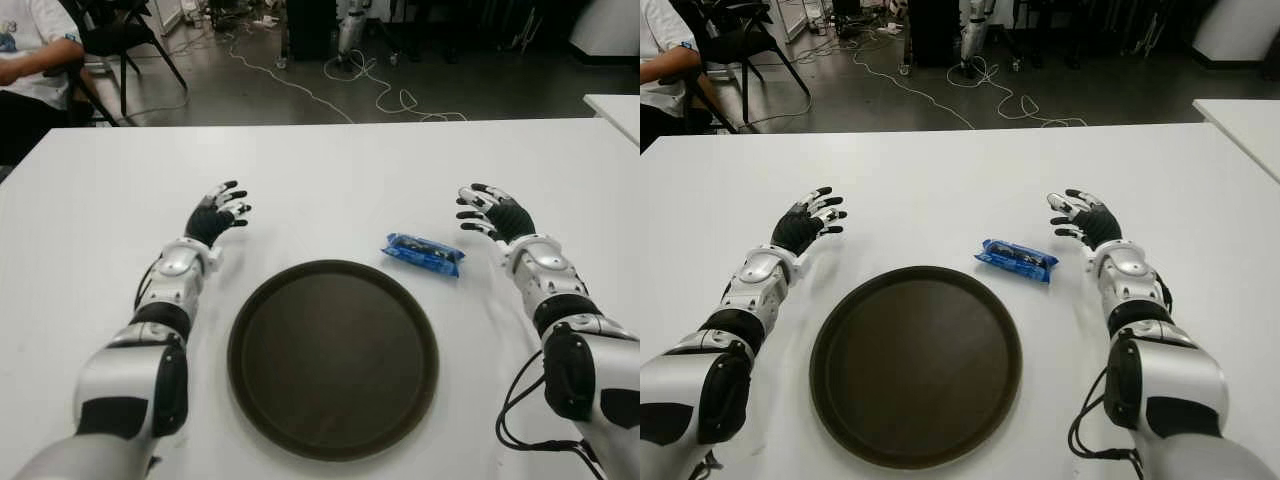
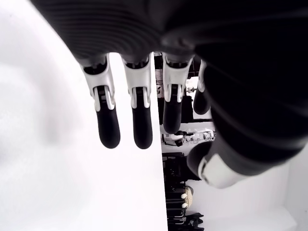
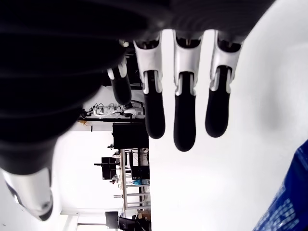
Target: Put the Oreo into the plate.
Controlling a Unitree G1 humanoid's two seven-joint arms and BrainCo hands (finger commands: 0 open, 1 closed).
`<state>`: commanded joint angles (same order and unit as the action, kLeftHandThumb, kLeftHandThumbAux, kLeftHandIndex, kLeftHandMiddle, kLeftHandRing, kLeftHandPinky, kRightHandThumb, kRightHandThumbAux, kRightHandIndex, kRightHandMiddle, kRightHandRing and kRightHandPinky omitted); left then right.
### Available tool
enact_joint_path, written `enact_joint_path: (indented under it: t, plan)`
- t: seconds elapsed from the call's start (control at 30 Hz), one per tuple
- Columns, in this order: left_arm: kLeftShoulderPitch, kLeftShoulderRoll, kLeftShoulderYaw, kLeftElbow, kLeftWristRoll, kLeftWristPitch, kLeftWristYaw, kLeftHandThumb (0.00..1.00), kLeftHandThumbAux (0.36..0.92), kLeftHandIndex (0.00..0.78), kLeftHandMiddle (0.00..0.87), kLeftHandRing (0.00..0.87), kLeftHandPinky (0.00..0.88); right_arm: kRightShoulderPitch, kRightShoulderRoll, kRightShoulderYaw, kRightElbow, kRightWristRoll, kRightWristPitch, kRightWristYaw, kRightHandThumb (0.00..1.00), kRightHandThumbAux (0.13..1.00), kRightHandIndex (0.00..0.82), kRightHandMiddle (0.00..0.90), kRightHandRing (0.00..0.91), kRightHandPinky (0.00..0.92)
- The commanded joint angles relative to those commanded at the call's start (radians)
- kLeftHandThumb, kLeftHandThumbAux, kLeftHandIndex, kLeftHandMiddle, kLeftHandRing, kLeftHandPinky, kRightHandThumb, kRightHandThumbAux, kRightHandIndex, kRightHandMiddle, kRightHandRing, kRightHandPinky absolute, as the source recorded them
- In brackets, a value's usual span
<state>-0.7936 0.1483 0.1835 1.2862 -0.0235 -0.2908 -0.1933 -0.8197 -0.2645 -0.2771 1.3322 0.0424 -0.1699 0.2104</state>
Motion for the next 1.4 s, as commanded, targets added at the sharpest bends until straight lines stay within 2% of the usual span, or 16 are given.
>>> enact_joint_path:
  t: [0.6,0.93,1.4]
  plan:
    - [0.003,-0.003,0.006,0.0,-0.009,-0.006,-0.001,0.071,0.732,0.114,0.191,0.243,0.305,-0.001,-0.002,0.002,0.001,-0.001,0.006,0.001,0.0,0.627,0.211,0.356,0.424,0.452]
    - [0.001,-0.003,0.007,0.001,-0.009,-0.004,-0.002,0.058,0.753,0.109,0.195,0.245,0.318,-0.001,-0.002,0.003,0.001,0.0,0.006,-0.001,0.005,0.648,0.212,0.363,0.431,0.461]
    - [0.001,-0.004,0.005,0.0,-0.007,-0.003,-0.001,0.069,0.721,0.106,0.187,0.241,0.313,0.003,-0.003,0.022,0.0,-0.022,-0.013,-0.021,0.019,0.645,0.222,0.367,0.436,0.478]
